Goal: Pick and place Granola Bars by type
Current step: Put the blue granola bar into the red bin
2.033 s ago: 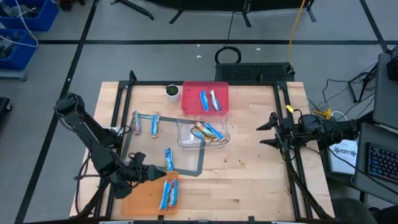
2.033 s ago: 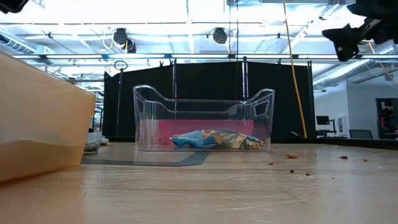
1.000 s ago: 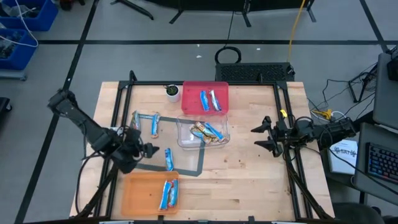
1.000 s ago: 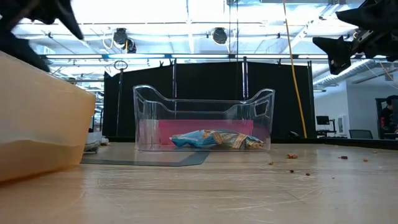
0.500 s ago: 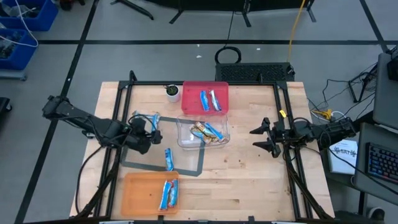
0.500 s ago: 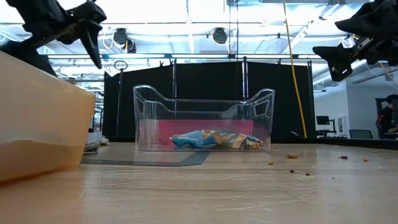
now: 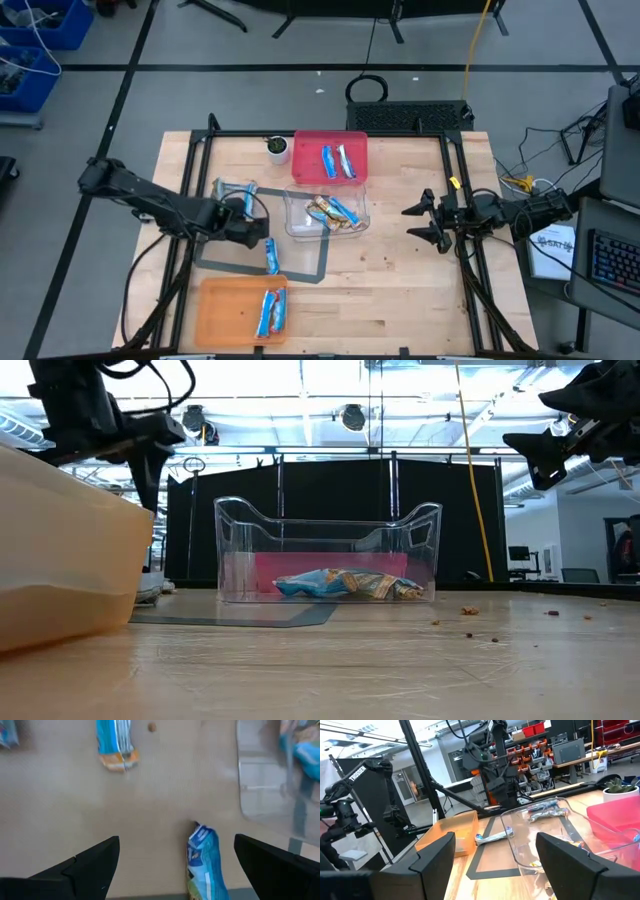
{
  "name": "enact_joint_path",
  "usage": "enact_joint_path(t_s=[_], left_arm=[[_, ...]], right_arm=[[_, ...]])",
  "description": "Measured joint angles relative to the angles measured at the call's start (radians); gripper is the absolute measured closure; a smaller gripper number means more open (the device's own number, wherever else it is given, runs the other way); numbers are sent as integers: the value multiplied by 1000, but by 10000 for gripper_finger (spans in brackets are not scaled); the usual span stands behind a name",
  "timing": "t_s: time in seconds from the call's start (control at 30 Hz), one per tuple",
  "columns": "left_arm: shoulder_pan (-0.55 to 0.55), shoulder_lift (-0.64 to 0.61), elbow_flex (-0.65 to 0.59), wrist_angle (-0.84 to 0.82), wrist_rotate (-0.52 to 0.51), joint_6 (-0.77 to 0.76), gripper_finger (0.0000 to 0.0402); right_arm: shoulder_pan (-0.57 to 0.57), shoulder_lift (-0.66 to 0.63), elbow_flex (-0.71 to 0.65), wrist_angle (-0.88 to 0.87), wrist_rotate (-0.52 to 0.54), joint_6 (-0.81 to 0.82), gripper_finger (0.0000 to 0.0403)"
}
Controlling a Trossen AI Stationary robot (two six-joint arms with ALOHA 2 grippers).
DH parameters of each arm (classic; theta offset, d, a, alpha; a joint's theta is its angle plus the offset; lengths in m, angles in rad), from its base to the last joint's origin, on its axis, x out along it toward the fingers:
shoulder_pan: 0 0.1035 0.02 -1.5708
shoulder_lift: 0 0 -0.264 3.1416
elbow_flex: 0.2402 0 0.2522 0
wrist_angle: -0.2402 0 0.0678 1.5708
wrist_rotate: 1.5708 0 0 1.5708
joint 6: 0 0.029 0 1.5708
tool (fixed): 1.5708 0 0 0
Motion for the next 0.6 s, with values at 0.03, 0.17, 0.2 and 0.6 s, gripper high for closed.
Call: enact_joint_path(t_s=[0.03,0.17,0.2,0.6], left_arm=[[0,12,0,5,13,-8,5],[-5,53,0,49,67,-39,5],[-9,59,0,72,73,-40,5],[-57,215,0,273,132,-111,5]], right_arm=[[0,0,0,0,0,0,135],[0,1,0,0,0,0,135],[0,1,0,0,0,0,135],[0,1,0,0,0,0,135]])
